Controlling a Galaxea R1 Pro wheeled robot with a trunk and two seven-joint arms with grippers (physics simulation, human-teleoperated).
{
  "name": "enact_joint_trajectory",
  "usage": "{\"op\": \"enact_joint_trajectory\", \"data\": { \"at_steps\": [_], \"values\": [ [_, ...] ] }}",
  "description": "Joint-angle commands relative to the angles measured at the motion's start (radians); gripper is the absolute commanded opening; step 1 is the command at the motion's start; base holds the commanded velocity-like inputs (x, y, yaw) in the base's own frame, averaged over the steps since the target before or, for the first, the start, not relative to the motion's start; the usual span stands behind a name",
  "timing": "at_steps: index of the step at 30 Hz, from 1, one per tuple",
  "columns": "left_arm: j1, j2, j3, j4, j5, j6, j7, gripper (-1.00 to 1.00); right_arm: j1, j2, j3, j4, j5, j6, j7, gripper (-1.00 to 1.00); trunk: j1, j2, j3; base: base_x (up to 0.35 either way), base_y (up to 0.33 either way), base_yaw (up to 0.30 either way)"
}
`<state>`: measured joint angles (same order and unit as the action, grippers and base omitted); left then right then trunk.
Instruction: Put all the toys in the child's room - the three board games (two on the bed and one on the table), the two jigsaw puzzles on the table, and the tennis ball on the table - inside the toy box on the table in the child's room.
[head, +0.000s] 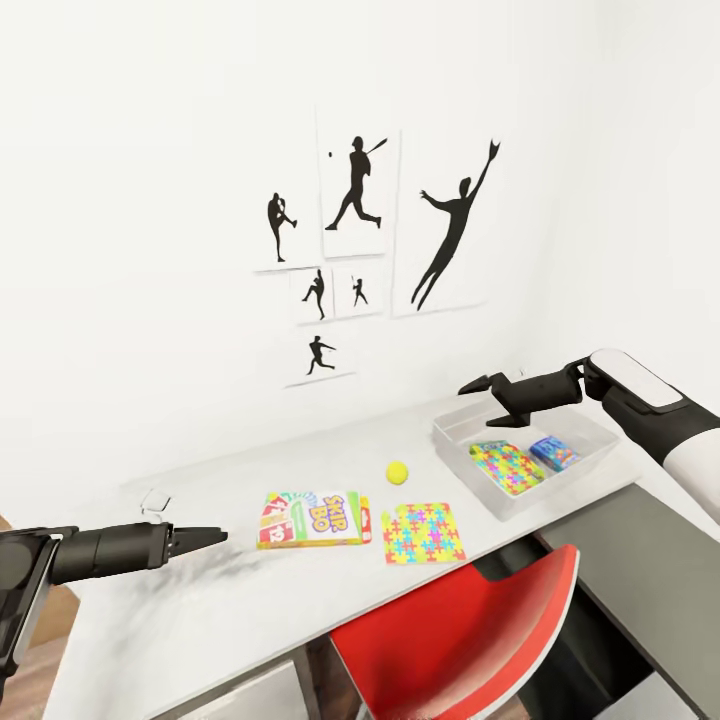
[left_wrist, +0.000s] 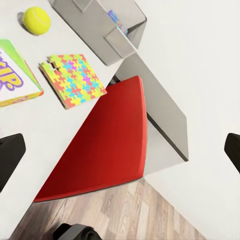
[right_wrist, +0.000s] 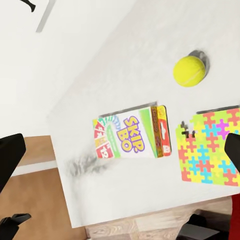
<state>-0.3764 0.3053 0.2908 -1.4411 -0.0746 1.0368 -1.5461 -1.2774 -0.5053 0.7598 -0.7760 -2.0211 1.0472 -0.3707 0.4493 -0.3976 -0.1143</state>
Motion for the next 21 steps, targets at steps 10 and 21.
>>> {"op": "enact_joint_trajectory", "data": {
  "at_steps": [10,21],
  "values": [
    [-0.001,0.000,0.001,-0.001,-0.008,0.010,-0.008,1.00,-0.002,0.000,0.004,-0.001,-0.007,0.000,-0.007,1.00,0.001,-0.002,-0.002,-0.034,0.121,0.000],
    [-0.001,0.000,0.006,-0.001,-0.007,0.010,-0.008,1.00,-0.002,0.047,0.008,-0.002,-0.004,0.000,-0.026,1.00,0.001,-0.002,-0.002,-0.012,0.131,0.000]
  ]
}}
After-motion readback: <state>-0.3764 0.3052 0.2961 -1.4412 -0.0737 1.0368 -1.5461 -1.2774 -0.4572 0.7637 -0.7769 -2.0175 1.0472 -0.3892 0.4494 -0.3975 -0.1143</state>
